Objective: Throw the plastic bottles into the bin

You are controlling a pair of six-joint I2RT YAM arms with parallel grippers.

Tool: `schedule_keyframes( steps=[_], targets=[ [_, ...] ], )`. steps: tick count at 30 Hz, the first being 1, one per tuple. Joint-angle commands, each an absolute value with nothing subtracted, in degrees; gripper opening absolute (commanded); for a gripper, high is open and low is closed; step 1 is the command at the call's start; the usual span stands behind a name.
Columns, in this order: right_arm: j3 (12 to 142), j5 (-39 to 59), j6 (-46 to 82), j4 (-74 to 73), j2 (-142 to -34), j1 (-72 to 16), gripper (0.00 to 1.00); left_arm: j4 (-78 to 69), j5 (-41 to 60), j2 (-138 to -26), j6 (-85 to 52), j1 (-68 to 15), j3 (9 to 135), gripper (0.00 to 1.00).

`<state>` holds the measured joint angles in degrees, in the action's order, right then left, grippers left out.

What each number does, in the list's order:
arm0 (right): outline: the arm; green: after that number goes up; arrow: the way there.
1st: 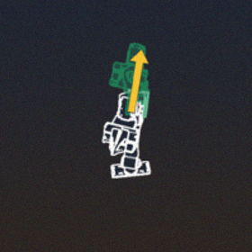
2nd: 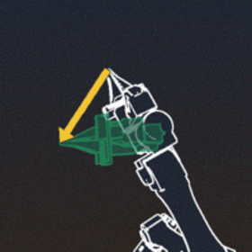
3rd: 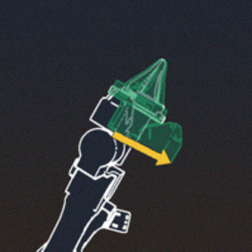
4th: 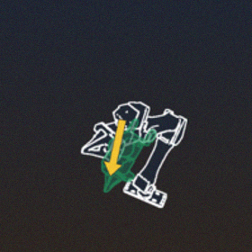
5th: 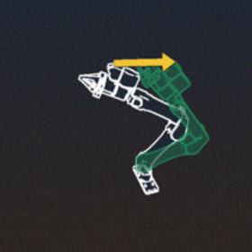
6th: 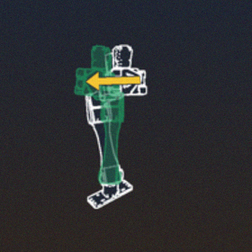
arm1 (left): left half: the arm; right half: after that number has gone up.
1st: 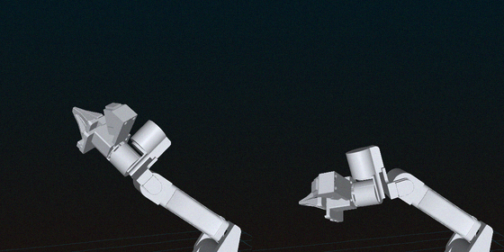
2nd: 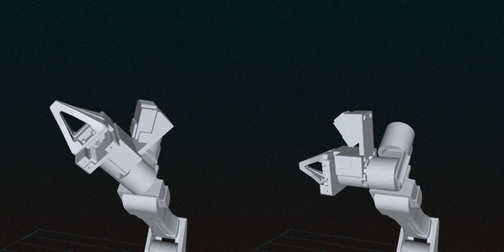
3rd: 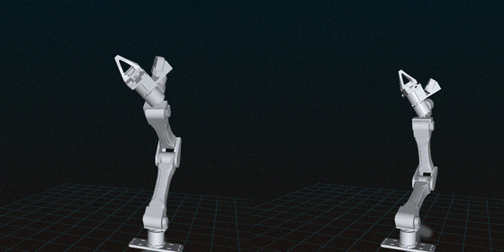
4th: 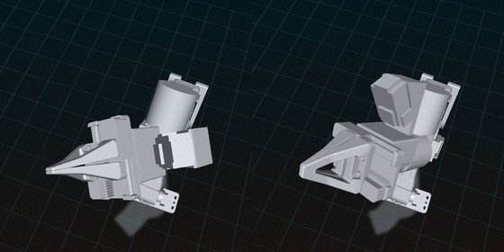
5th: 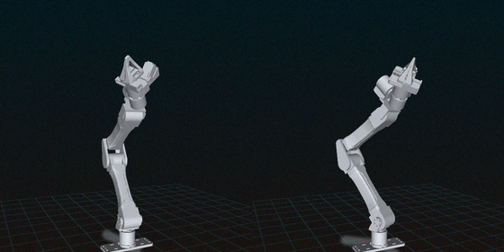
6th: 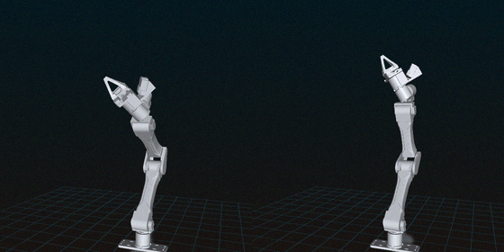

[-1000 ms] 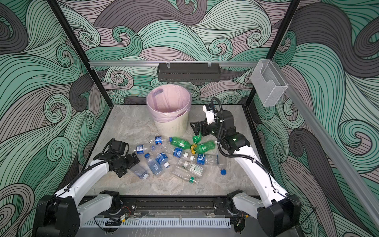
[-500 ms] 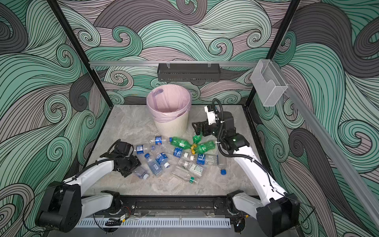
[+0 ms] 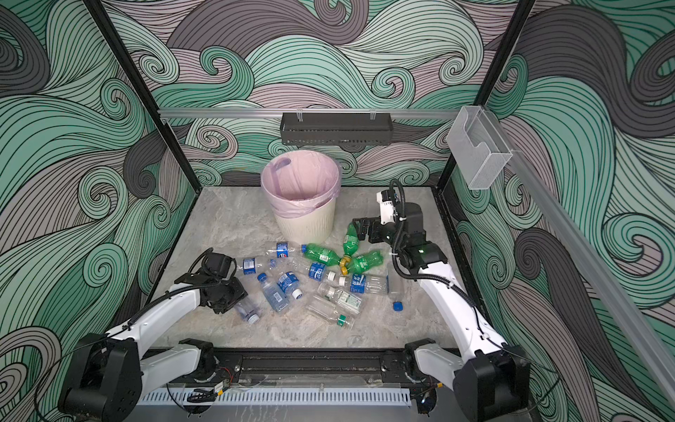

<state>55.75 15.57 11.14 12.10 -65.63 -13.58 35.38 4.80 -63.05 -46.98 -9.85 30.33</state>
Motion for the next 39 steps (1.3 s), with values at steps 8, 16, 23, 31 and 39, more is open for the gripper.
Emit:
schedule_keyframes(
  steps=[8,16,23,31,39],
  targets=[
    [53.31,12.87,12.41,14.56,-65.16,-9.58,1.00,47.33,1.03,-56.30,-36.65,-10.20,40.69,0.46],
    [51.53,10.10,9.81,17.30,-64.86,-9.29,1.00,44.44,0.73,-52.59,-27.40,-10.20,44.93,0.44],
    [51.20,9.49,8.79,18.19,-65.19,-9.21,1.00,37.23,5.78,-52.11,-20.56,-10.20,50.21,0.44],
    [50.85,12.32,9.46,18.19,-65.22,-9.23,1.00,29.69,15.48,-71.13,-21.35,-10.61,83.21,0.47],
    [50.93,14.10,10.53,19.11,-64.72,-9.21,1.00,40.06,18.70,-113.89,-32.26,-12.37,153.82,0.99]
  ],
)
